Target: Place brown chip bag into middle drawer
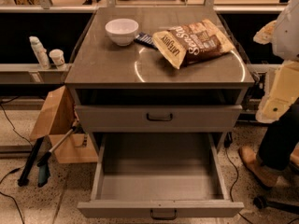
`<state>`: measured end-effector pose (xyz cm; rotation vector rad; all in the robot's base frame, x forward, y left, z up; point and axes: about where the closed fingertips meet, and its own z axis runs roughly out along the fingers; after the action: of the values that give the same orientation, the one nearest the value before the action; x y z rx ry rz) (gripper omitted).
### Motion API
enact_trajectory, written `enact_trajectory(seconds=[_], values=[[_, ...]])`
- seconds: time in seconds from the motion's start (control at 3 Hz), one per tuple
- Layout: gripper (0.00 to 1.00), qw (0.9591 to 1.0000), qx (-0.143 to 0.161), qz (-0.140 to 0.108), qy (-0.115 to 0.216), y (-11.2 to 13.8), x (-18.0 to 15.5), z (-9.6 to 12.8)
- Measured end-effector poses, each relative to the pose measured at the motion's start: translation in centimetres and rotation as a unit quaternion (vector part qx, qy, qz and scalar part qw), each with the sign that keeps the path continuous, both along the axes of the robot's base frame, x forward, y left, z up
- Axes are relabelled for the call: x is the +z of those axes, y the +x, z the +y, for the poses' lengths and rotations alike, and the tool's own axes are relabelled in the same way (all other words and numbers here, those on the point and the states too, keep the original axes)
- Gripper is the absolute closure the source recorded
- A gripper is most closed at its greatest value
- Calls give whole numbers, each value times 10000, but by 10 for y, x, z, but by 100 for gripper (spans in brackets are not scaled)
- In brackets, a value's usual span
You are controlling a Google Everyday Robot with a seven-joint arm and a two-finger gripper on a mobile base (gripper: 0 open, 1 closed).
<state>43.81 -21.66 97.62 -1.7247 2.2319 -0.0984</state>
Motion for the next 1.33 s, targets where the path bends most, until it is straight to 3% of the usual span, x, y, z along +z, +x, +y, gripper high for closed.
enact_trajectory(seconds=[0.67, 1.33], values=[[0, 9999, 116, -106, 52, 5, 6, -2], [0, 9974, 617, -298, 226, 23, 18, -4]])
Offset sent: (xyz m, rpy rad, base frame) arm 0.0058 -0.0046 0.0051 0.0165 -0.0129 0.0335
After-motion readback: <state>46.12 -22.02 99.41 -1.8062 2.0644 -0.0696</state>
